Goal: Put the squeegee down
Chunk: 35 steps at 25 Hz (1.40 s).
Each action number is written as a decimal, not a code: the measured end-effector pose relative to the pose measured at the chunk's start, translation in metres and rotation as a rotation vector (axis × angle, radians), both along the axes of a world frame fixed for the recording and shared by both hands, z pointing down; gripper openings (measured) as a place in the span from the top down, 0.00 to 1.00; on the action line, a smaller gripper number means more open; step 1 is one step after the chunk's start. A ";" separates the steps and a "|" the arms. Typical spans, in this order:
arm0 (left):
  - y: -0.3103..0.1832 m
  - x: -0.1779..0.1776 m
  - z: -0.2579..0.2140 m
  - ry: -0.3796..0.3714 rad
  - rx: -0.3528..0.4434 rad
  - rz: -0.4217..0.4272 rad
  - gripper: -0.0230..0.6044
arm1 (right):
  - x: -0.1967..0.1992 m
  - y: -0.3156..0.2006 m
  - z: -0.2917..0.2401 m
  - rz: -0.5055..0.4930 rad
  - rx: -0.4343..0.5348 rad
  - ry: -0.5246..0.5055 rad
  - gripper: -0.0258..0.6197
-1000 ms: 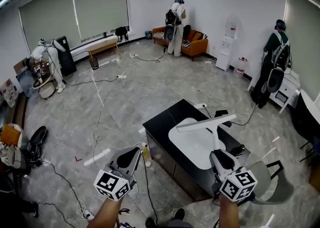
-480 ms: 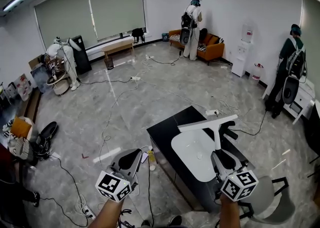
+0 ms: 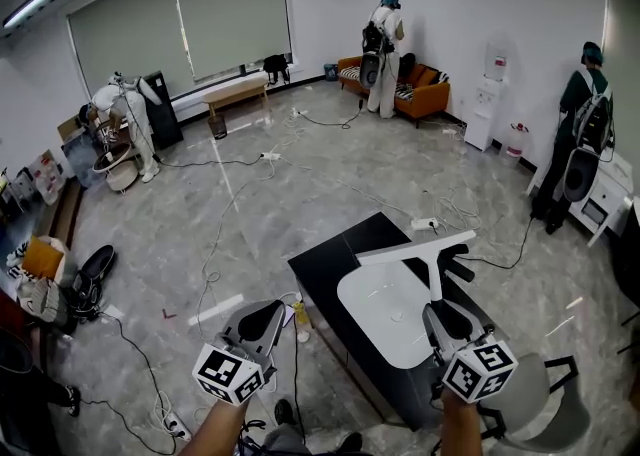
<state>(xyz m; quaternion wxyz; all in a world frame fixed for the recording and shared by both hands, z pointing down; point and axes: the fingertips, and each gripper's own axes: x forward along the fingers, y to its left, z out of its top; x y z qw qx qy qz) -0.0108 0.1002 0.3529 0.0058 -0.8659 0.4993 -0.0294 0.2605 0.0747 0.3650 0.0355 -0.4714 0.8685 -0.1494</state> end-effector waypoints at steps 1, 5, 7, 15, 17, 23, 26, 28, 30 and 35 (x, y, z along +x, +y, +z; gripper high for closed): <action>-0.004 0.003 0.001 0.001 -0.002 0.012 0.96 | 0.002 -0.002 0.000 0.009 -0.002 0.004 0.80; -0.027 0.011 0.002 0.012 0.002 0.065 0.96 | 0.013 -0.012 -0.003 0.063 0.001 0.018 0.80; -0.042 0.010 0.001 0.019 0.005 0.094 0.96 | 0.014 -0.018 -0.005 0.094 0.004 0.026 0.80; -0.105 -0.011 -0.006 0.036 0.018 0.211 0.96 | -0.008 -0.047 -0.013 0.211 0.009 0.044 0.80; -0.122 -0.024 -0.008 0.039 0.015 0.230 0.96 | -0.021 -0.058 -0.017 0.227 0.011 0.047 0.80; -0.173 -0.051 -0.010 0.048 0.011 0.278 0.96 | -0.052 -0.093 -0.022 0.271 0.013 0.055 0.80; -0.190 -0.067 -0.009 0.051 0.013 0.296 0.96 | -0.069 -0.106 -0.023 0.289 0.019 0.057 0.80; -0.200 -0.079 -0.009 0.054 0.014 0.306 0.96 | -0.082 -0.114 -0.024 0.298 0.022 0.061 0.80; -0.209 -0.092 -0.009 0.057 0.014 0.316 0.96 | -0.095 -0.122 -0.025 0.306 0.022 0.069 0.80; -0.226 -0.127 -0.011 0.074 0.021 0.332 0.96 | -0.125 -0.135 -0.021 0.330 0.017 0.078 0.80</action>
